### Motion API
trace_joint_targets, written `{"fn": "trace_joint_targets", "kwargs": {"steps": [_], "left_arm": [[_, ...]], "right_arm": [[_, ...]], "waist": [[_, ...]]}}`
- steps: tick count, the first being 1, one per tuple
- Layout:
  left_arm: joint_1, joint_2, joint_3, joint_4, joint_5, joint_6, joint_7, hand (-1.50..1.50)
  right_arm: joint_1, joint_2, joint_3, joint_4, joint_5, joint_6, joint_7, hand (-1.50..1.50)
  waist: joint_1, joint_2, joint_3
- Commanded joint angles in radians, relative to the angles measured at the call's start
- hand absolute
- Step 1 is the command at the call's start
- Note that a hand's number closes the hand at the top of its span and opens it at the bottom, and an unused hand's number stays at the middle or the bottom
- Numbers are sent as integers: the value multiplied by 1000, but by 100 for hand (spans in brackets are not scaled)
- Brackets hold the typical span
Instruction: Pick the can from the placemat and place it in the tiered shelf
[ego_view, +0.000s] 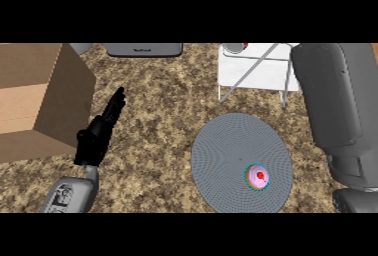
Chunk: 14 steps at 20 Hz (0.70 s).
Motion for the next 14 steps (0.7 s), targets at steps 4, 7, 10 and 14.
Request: {"fn": "trace_joint_targets", "kwargs": {"steps": [4, 7, 10, 14], "left_arm": [[16, -17, -5, -9, -7, 1, -2, 0], [1, 31, 46, -3, 32, -38, -11, 0], [44, -6, 4, -51, 9, -16, 7, 0], [17, 1, 27, 2, -10, 6, -10, 0]], "right_arm": [[-14, -10, -63, -126, -63, -77, 31, -150], [-31, -19, -105, -217, -35, -120, 86, -150], [-8, -61, -119, -356, 3, 2, 174, -150], [91, -124, -195, -545, -52, 184, 270, -150]], "waist": [[1, 0, 0], [-5, -2, 0], [-12, -8, 0], [-41, -13, 0]]}}
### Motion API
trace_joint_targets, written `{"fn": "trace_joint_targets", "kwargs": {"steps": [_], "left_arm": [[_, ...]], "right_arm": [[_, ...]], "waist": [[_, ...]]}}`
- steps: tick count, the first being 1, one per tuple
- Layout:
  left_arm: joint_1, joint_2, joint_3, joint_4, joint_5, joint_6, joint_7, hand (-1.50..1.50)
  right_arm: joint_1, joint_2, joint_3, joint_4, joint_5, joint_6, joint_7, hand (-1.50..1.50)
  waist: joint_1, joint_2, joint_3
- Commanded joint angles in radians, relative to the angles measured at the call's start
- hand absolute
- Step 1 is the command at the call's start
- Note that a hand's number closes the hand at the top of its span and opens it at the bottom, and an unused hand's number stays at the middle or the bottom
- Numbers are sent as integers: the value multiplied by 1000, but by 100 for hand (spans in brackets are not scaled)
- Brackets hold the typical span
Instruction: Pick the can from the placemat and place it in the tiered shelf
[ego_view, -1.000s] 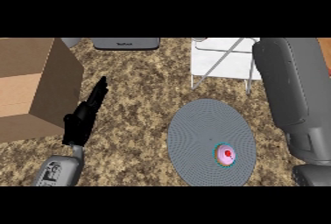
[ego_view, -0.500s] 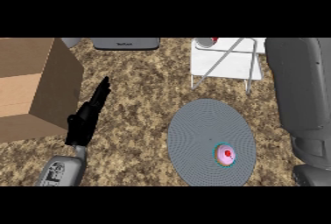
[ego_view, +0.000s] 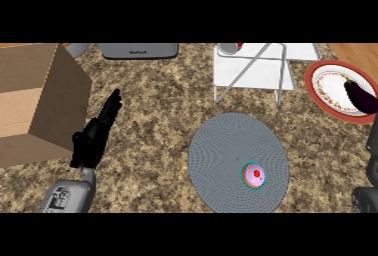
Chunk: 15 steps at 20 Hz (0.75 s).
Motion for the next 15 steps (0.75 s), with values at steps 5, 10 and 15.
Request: {"fn": "trace_joint_targets", "kwargs": {"steps": [5, 10, 15], "left_arm": [[54, -4, -5, -28, -2, 0, -6, 0], [21, 9, 23, -47, 11, 3, 46, 0], [27, 35, 53, -10, 31, -29, 0, 0]], "right_arm": [[211, -94, -106, -356, -126, 380, 194, -150], [402, -186, -235, -578, -317, 574, 163, -150], [558, -196, -412, -763, -551, 716, 183, -150]], "waist": [[-27, -10, 1], [-38, -8, 2], [-31, -3, 1]]}}
